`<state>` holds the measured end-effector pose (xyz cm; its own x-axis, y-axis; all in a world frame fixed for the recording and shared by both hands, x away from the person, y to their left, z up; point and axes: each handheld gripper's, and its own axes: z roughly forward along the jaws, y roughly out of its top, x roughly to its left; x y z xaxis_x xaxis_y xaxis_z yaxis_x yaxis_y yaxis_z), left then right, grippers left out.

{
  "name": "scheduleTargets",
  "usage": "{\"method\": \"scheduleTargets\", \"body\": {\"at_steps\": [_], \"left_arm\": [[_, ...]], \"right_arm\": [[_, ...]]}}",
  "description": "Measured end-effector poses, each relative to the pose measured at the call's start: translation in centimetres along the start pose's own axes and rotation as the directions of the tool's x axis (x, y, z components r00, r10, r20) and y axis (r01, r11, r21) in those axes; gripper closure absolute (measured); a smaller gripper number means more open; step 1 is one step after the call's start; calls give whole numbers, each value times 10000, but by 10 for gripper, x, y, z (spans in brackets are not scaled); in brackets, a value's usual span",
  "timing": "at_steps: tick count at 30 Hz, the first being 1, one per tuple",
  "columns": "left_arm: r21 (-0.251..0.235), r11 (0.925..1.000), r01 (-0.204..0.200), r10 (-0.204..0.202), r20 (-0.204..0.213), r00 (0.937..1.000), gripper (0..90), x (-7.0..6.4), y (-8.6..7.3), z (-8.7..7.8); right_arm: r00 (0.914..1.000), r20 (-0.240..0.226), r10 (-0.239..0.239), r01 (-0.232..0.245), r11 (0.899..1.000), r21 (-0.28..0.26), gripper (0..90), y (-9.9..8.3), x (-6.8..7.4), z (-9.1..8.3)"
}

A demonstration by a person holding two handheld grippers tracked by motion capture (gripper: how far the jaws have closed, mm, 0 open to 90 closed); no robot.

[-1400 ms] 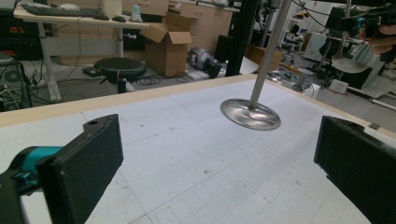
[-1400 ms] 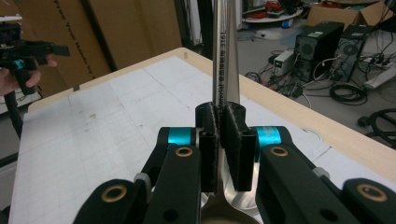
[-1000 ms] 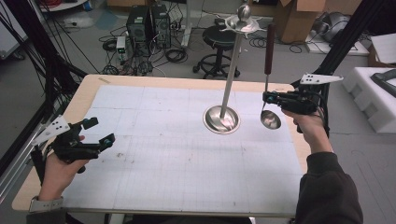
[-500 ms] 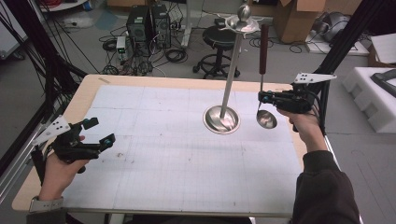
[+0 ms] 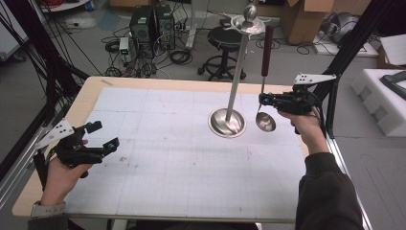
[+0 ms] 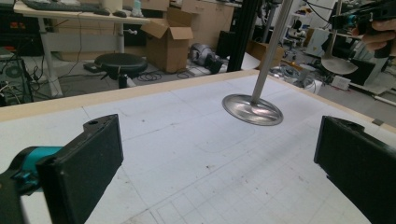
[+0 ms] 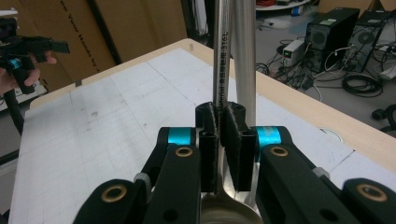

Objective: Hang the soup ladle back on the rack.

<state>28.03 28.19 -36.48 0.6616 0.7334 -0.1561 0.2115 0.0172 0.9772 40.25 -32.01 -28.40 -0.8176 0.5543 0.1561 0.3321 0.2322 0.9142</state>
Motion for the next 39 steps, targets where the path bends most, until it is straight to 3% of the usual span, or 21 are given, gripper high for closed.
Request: {"method": "scheduleTargets", "body": {"at_steps": [19, 23, 30, 34, 36, 39], "left_arm": [[-147, 9999, 49, -49, -14, 10000, 18, 1, 1, -3], [-195, 9998, 81, -81, -9, 10000, 18, 1, 1, -3], [-192, 9998, 65, -66, -9, 10000, 18, 1, 1, -3], [-203, 9998, 84, -85, -45, 10000, 18, 1, 1, -3], [-203, 9998, 59, -59, -27, 10000, 18, 1, 1, -3], [-223, 9997, 51, -51, 22, 10000, 18, 0, 2, -3]], "right_arm": [[9996, 277, -14, 8, 9997, 227, 837, 8, 5, 30], [9959, 841, -337, 325, 9993, 159, 815, 8, 9, 32], [9927, 1126, -435, 445, 9990, -64, 634, 3, 10, 27], [9892, 1426, -331, 406, 9979, -503, 421, -1, 11, 19], [9912, 1228, -501, 580, 9964, -616, 332, -5, 14, 13], [9952, 692, -694, 749, 9940, -798, 295, -12, 20, 5]]}}
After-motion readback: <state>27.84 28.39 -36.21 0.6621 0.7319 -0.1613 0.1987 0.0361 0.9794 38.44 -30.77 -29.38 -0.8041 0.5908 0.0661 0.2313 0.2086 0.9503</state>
